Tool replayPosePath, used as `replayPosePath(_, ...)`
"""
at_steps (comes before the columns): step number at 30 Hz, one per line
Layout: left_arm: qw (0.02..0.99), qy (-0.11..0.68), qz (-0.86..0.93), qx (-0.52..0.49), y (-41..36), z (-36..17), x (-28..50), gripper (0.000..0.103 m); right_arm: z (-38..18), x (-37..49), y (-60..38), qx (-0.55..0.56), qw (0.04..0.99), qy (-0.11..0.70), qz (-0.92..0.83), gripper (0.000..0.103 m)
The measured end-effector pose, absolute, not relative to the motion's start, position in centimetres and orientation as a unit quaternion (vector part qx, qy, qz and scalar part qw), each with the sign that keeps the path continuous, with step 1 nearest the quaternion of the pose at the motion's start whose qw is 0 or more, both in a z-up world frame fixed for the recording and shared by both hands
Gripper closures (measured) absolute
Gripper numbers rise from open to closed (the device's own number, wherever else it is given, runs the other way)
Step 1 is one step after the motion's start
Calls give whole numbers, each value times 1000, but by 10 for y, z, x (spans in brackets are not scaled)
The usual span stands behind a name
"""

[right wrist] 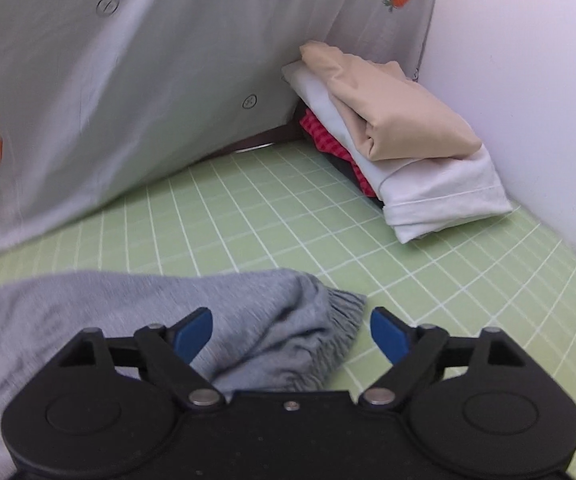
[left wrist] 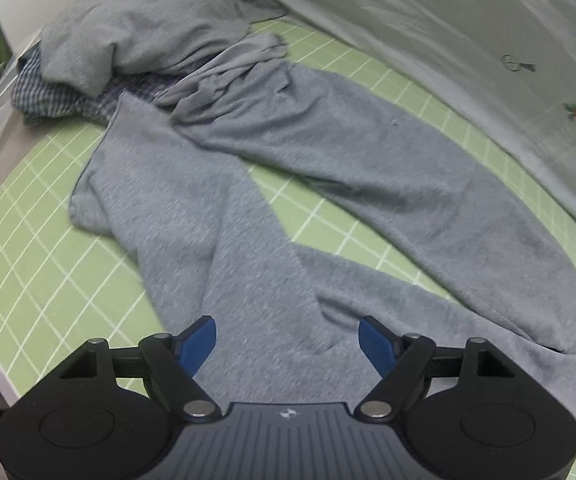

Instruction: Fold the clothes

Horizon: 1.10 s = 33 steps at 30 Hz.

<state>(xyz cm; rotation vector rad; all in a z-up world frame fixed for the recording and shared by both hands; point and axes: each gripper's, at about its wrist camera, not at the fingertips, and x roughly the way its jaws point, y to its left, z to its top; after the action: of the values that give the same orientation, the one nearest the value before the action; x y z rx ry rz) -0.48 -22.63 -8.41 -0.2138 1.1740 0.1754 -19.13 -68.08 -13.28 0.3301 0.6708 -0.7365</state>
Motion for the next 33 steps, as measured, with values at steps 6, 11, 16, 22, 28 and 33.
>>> replayPosePath(6, 797, 585, 114, -101, -216, -104, 0, 24, -137, -168, -696, 199, 858, 324, -346, 11)
replayPosePath(11, 792, 593, 115, -91, -215, -115, 15, 24, -150, -143, -701, 200, 843, 348, -359, 11)
replayPosePath(16, 794, 591, 121, -79, -212, -125, 39, 23, -148, -118, -691, 146, 849, 364, -355, 11)
replayPosePath(22, 791, 593, 134, -63, -206, -137, 71, 22, -154, -82, -671, 105, 852, 384, -341, 9)
replayPosePath(28, 789, 595, 139, -56, -201, -149, 87, 32, -170, -54, -649, 88, 845, 420, -318, 21)
replayPosePath(33, 799, 580, 137, -77, -189, -141, 90, 81, -177, -55, -648, 99, 832, 447, -314, 89)
